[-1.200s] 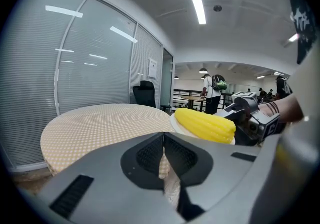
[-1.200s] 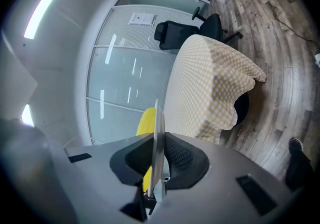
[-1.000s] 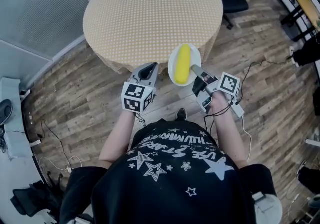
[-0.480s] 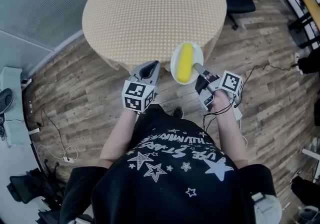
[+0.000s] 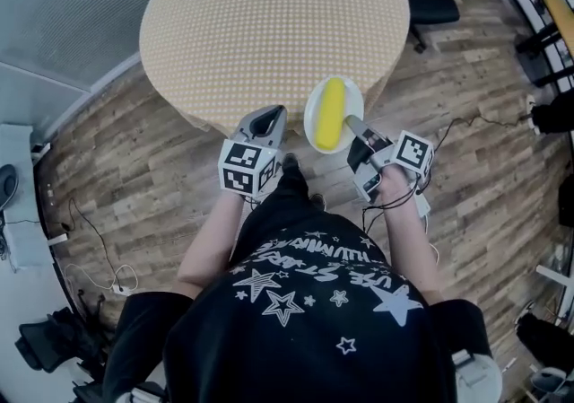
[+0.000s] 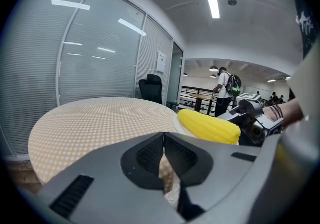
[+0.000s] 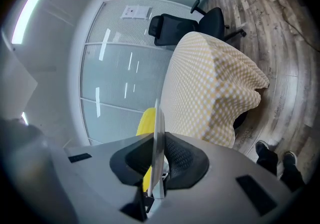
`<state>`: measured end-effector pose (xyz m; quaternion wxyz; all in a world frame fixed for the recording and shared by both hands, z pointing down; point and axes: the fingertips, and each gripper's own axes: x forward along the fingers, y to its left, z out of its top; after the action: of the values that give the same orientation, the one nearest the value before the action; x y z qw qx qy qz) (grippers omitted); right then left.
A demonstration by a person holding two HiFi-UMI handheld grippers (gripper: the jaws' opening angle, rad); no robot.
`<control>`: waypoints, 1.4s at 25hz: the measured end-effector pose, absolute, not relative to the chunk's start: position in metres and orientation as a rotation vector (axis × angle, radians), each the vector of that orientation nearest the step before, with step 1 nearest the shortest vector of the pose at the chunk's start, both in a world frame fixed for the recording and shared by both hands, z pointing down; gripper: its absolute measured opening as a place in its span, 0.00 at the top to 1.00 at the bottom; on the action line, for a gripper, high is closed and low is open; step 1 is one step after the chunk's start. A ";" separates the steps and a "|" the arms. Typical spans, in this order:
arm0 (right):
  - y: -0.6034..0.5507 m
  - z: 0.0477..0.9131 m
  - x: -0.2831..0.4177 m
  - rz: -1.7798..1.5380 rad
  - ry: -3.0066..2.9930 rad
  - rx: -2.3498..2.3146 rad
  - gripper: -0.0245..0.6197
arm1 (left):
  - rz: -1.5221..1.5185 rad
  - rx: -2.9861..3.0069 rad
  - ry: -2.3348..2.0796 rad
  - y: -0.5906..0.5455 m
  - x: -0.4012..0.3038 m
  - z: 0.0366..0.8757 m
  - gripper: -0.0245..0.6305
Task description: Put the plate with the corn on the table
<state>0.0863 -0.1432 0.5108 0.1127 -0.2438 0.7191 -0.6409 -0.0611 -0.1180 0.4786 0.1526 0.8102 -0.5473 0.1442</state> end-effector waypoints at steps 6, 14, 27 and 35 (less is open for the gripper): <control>-0.188 0.507 0.081 -1.870 2.071 -0.767 0.89 | 0.389 2.375 -1.514 -0.172 -0.065 0.472 0.95; -0.242 0.506 0.067 -1.830 2.059 -0.834 0.89 | 0.383 2.385 -1.481 -0.224 -0.095 0.478 0.95; -0.290 0.505 0.062 -1.784 2.008 -0.927 0.89 | 0.358 2.425 -1.405 -0.280 -0.115 0.485 0.95; -0.310 0.515 0.072 -1.825 2.019 -0.908 0.89 | 0.387 2.372 -1.439 -0.290 -0.113 0.493 0.95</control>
<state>0.0723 -0.3105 0.5147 0.1357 -0.3135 0.6972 -0.6302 -0.1127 -0.2899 0.4925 0.1692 0.8346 -0.5062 0.1362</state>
